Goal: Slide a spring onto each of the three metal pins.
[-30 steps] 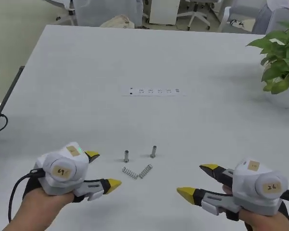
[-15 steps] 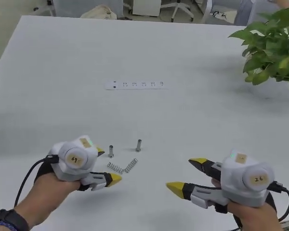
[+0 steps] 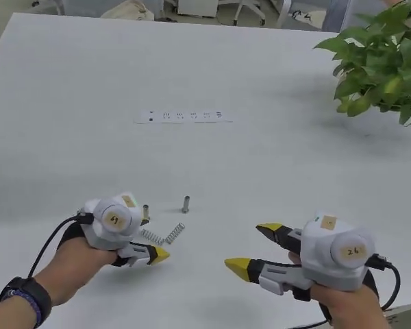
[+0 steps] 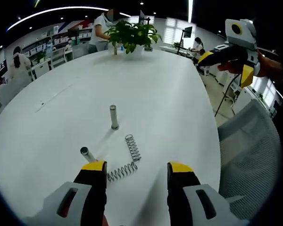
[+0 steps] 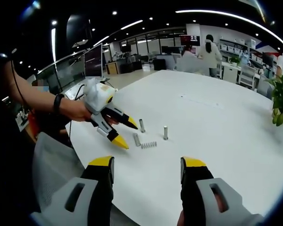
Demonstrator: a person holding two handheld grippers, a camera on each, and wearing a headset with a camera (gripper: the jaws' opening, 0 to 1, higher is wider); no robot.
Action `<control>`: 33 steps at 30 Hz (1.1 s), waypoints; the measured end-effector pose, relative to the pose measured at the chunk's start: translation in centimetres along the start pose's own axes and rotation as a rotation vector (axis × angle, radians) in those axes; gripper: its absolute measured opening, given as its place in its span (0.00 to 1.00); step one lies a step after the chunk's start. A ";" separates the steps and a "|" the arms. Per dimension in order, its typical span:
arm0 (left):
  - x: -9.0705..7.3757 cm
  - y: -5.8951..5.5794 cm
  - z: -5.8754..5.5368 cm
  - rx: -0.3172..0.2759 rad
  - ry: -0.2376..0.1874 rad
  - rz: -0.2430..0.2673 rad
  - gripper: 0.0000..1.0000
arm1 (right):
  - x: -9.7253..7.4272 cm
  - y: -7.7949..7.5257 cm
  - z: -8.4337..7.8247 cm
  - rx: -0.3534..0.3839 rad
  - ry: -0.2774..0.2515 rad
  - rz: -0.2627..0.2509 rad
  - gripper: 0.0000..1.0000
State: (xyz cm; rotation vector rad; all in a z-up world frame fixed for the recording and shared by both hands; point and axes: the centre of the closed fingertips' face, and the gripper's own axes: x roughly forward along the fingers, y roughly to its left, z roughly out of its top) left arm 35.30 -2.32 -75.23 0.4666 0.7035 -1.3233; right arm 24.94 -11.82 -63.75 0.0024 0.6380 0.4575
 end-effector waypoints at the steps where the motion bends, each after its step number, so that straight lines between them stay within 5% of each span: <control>1: 0.2 0.0 -0.1 -0.002 0.004 -0.003 0.46 | 0.0 0.0 0.0 -0.001 0.001 0.000 0.55; 21: 1.1 -0.2 -3.1 0.023 0.104 -0.039 0.41 | 0.0 -0.5 -0.4 0.012 0.007 0.000 0.54; 27: 0.9 -0.2 -4.9 0.097 0.162 -0.033 0.35 | 0.2 -0.4 -0.3 0.007 0.009 0.008 0.54; 28: 0.9 0.0 -4.6 0.112 0.141 -0.021 0.34 | 0.2 -0.4 -0.3 0.008 0.007 0.009 0.54; 33: 0.5 0.1 -5.0 0.137 0.165 -0.018 0.25 | 0.4 -0.2 -0.3 0.004 0.011 0.016 0.53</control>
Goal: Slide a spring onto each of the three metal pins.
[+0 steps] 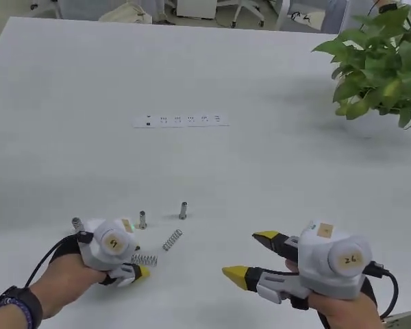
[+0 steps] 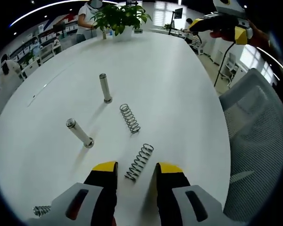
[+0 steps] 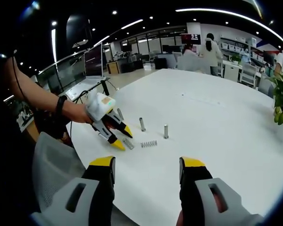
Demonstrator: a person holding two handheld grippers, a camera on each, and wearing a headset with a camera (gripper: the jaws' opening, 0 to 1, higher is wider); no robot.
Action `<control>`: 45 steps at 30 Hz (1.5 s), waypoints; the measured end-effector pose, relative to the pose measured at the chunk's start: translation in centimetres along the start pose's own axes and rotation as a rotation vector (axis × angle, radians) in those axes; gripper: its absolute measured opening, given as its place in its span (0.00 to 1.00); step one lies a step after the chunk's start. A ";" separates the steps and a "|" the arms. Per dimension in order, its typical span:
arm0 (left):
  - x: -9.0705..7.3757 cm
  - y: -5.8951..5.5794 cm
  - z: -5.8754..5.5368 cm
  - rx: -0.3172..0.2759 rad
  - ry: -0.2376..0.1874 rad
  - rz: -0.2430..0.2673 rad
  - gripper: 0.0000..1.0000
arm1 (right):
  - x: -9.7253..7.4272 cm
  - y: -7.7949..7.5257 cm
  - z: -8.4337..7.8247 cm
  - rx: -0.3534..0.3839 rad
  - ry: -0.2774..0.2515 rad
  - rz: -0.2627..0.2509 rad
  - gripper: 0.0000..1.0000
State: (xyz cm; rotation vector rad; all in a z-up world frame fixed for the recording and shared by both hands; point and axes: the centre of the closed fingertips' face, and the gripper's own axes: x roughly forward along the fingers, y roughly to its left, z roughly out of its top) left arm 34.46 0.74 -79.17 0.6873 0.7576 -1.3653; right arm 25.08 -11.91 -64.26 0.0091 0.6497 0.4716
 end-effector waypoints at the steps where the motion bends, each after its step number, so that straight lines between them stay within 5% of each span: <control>1: -0.1 -0.1 -0.1 0.015 0.006 -0.002 0.25 | 0.0 0.0 0.0 -0.002 0.000 0.000 0.53; 8: -0.3 -1.7 -0.3 0.067 0.007 -0.035 0.03 | -0.1 0.0 -0.1 -0.001 -0.003 -0.002 0.53; 16: -0.8 -1.6 -1.1 0.009 0.026 -0.019 0.02 | -0.2 0.4 -0.2 -0.012 -0.002 0.004 0.52; 33: -5.2 -2.0 0.0 -0.086 -0.085 0.050 0.02 | 0.6 2.4 -0.4 -0.032 -0.001 0.069 0.51; 45: -7.8 -3.2 1.4 -0.064 -0.144 0.076 0.02 | 1.7 4.8 -0.2 -0.051 -0.003 0.147 0.50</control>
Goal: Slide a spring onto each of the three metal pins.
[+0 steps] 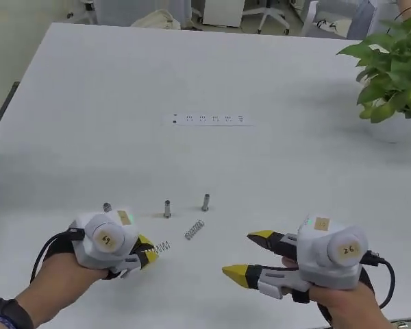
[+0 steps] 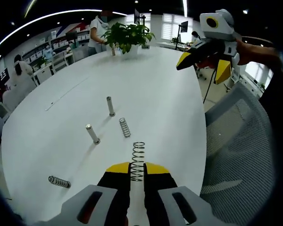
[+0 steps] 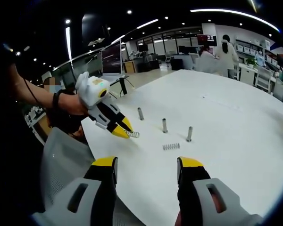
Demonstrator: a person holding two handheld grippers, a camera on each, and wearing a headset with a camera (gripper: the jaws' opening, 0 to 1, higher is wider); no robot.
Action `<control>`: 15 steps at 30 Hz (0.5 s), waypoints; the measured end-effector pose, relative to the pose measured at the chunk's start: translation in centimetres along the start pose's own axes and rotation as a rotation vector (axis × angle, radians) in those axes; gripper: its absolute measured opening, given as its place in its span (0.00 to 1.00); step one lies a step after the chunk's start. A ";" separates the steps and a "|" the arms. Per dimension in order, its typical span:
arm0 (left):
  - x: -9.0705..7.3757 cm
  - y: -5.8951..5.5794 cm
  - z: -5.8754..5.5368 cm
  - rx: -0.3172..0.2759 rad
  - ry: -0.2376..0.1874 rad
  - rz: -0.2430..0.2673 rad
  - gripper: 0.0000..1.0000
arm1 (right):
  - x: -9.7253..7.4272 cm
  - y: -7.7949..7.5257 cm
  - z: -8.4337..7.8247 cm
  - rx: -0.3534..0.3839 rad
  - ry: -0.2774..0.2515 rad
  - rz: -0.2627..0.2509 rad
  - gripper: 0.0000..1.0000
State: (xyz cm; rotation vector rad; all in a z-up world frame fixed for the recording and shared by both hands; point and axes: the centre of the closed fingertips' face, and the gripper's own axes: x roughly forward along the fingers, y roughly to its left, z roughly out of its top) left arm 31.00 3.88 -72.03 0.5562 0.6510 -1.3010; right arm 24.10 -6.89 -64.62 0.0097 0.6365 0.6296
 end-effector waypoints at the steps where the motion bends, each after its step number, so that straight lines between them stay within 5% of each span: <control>1: -0.1 -0.1 0.1 0.005 -0.001 0.000 0.02 | 0.0 0.1 0.0 -0.001 0.000 0.003 0.50; 15: -1.5 -2.0 3.0 0.096 -0.043 -0.008 0.02 | 0.8 1.3 0.5 -0.015 -0.010 0.051 0.47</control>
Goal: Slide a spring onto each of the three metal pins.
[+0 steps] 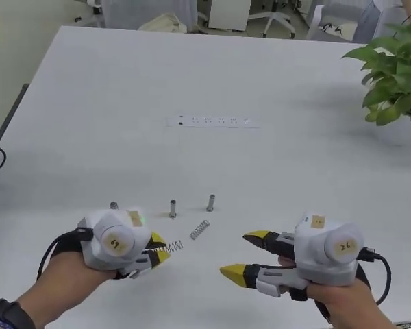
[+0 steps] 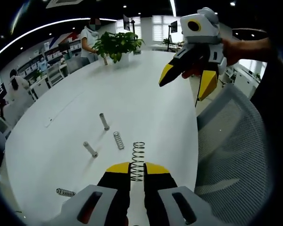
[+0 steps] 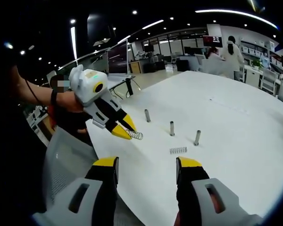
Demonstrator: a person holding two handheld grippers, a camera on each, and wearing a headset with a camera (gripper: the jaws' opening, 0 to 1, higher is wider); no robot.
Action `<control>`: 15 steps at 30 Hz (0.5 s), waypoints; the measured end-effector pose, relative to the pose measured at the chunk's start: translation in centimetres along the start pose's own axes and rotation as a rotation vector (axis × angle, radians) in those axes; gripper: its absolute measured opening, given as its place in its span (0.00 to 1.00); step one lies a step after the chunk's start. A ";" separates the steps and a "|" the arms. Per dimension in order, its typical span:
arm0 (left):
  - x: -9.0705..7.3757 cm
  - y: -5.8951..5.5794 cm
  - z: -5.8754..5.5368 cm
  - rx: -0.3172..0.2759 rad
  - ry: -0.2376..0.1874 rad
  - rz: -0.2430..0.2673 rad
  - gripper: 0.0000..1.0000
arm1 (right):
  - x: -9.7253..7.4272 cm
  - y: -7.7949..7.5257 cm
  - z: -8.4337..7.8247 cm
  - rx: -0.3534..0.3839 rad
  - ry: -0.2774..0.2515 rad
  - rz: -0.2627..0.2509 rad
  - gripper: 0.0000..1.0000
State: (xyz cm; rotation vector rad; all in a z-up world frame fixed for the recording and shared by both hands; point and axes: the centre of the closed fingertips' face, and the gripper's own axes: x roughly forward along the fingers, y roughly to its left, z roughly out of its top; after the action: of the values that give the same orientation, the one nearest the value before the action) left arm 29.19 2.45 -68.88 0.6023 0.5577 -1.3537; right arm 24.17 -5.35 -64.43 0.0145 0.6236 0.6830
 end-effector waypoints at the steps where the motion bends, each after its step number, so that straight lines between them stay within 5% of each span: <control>1: 0.0 -0.2 0.2 0.006 -0.003 -0.003 0.02 | 0.1 0.1 0.0 0.002 -0.003 0.003 0.46; 15: -0.4 -2.6 4.0 0.112 -0.053 -0.046 0.02 | 0.5 1.3 0.1 -0.001 -0.025 0.047 0.37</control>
State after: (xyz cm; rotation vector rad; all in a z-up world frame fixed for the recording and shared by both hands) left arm 26.62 -0.29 -65.83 0.6457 0.4573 -1.4473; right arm 23.80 -3.98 -64.32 0.0365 0.6004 0.7273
